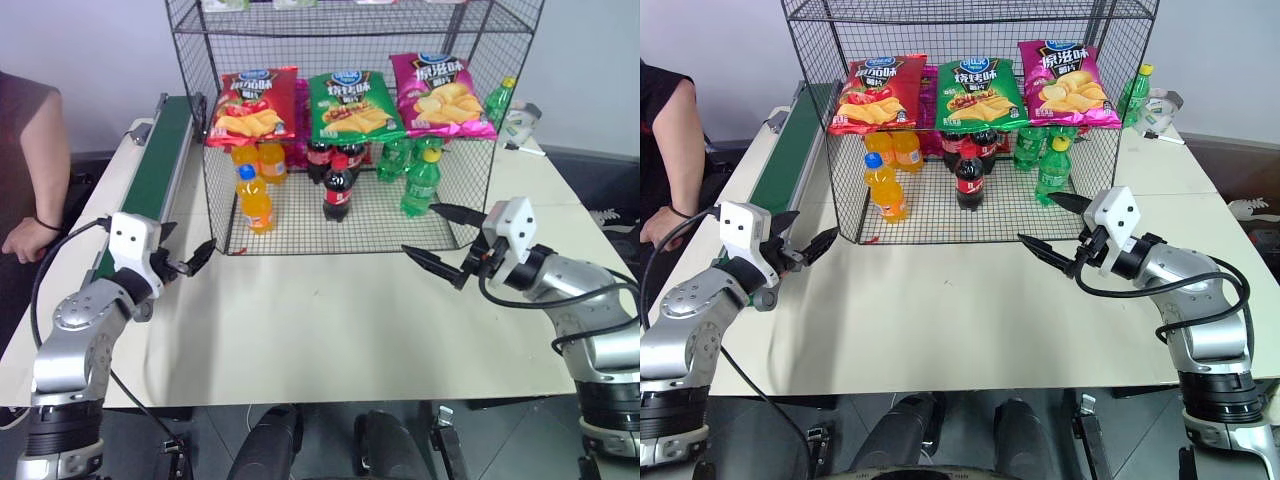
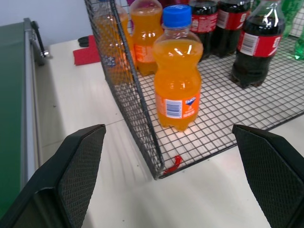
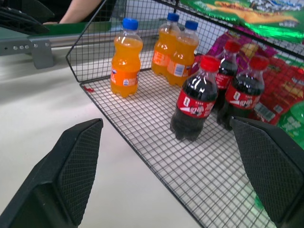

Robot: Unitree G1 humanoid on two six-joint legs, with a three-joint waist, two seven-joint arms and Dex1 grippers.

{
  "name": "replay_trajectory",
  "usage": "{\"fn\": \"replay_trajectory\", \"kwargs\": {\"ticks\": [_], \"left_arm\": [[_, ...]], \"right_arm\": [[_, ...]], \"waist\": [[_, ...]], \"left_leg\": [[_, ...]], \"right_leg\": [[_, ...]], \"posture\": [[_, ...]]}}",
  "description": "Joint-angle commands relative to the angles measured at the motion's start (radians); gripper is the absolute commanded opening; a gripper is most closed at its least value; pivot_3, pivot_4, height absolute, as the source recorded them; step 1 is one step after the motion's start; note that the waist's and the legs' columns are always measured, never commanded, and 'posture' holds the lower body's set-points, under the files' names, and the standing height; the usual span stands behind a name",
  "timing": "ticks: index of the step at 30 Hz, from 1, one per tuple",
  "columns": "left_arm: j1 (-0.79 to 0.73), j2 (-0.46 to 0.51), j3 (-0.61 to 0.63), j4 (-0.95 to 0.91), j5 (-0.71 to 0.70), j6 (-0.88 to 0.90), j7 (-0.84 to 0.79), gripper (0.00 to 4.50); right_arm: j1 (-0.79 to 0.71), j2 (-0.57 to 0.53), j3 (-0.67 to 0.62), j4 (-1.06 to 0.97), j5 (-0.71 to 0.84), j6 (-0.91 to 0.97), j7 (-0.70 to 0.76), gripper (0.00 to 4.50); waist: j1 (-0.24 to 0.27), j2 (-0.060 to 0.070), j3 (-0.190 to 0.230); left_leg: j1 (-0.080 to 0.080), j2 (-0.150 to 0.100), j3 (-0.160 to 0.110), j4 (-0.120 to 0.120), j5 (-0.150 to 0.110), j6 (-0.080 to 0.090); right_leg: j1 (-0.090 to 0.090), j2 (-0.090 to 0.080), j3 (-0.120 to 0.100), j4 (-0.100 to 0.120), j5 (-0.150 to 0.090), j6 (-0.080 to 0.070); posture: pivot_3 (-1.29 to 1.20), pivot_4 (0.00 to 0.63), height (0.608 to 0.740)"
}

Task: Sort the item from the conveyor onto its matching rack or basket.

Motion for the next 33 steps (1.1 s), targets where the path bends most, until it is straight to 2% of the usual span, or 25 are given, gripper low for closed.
{"fn": "replay_trajectory", "kwargs": {"ticks": [1,10,14,23,27,33], "left_arm": [[0.001,0.012,0.018,-0.038,-0.003,0.005,0.007,4.46],[0.015,-0.011,0.024,-0.042,0.003,-0.012,0.041,4.46],[0.022,-0.057,0.041,-0.026,0.004,-0.038,0.091,4.46],[0.061,-0.092,0.041,-0.015,0.033,-0.103,0.130,4.46],[0.087,-0.096,0.041,-0.033,0.028,-0.116,0.128,4.46],[0.050,-0.083,0.032,-0.004,0.030,-0.116,0.118,4.46]], "right_arm": [[-0.025,0.003,-0.002,-0.004,0.002,-0.015,0.002,4.50],[-0.039,0.013,0.009,-0.003,0.009,-0.010,-0.006,4.50],[-0.038,0.029,-0.003,0.008,0.004,-0.013,-0.033,4.50],[0.028,0.080,-0.032,-0.053,0.015,-0.017,-0.117,4.50],[0.097,0.116,-0.070,-0.094,0.046,-0.024,-0.149,4.50],[0.057,0.111,-0.041,-0.057,-0.020,-0.037,-0.187,4.50]], "waist": [[0.000,0.000,0.000],[0.000,0.000,0.000],[0.000,0.000,0.000],[0.001,0.000,0.000],[0.001,0.000,0.000],[0.000,0.000,0.000]], "left_leg": [[0.000,0.000,0.000,0.000,0.000,0.000],[0.000,0.000,0.000,0.000,0.000,0.000],[0.000,0.000,0.000,0.000,0.000,0.000],[0.000,0.000,0.000,0.000,0.000,0.000],[0.000,0.000,0.000,0.000,0.000,0.000],[0.000,0.000,0.000,0.000,0.000,0.000]], "right_leg": [[0.000,0.000,0.000,0.000,0.000,0.000],[0.000,0.000,0.000,0.000,0.000,0.000],[0.000,0.000,0.000,0.000,0.000,0.000],[0.000,0.000,0.000,0.000,0.001,0.002],[0.000,0.000,0.000,0.000,0.001,0.002],[0.000,0.000,0.000,0.000,0.000,0.000]], "posture": [[0.00,0.150,0.740],[0.00,0.150,0.740],[0.00,0.150,0.740],[0.00,0.150,0.740],[0.00,0.150,0.740],[0.00,0.150,0.740]]}}
